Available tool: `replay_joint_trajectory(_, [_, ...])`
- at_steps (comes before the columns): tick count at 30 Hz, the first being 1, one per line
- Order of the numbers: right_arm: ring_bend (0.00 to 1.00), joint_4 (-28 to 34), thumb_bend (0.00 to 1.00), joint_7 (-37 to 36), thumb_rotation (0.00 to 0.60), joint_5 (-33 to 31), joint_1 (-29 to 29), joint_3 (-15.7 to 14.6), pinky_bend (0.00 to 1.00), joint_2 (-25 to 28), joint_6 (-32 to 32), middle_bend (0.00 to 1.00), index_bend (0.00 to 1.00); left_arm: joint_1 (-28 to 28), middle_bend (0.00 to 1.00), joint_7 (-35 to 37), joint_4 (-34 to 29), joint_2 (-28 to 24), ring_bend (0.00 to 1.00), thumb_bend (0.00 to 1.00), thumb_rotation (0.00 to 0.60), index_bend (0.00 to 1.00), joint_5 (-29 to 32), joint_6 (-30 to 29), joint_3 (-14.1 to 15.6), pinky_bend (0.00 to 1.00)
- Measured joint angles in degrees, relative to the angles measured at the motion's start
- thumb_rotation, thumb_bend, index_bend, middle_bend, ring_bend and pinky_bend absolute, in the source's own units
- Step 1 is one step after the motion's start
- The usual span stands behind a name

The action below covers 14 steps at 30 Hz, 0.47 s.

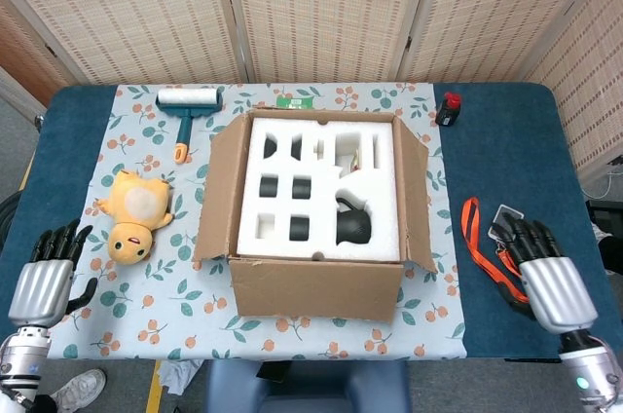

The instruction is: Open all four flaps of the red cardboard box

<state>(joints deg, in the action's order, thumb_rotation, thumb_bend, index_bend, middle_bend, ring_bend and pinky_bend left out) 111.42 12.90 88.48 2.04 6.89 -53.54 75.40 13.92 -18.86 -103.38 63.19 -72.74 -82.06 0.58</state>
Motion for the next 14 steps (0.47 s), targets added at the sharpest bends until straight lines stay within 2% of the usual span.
replay_joint_trajectory(3, [0.0,-2.45,0.42,-1.33,0.6,-2.09,-1.27,-0.99,0.0,-1.27,3.55,0.0,0.0,-1.5,0.0,3.93,3.73,0.94,0.0,0.44,0.6,0.0,-1.84,-1.27,0.45,0.0])
replay_joint_trajectory(7, [0.0,-5.08,0.42,-3.21,0.6,-2.87,-2.24,-2.24,0.0,-2.54,3.42,0.0,0.0,-3.08,0.0,6.35,9.47,3.53,0.0,0.44,0.6,0.0,-4.16,-2.41,0.81,0.0])
replay_joint_trajectory(14, [0.0,-7.43,0.42,-5.83,0.6,-4.93,-2.44,-3.13,0.0,-3.47,3.36,0.0,0.0,-3.78,0.0,10.27,12.4,4.69,0.0,0.44,0.6,0.0,-7.29,-2.9,0.46,0.0])
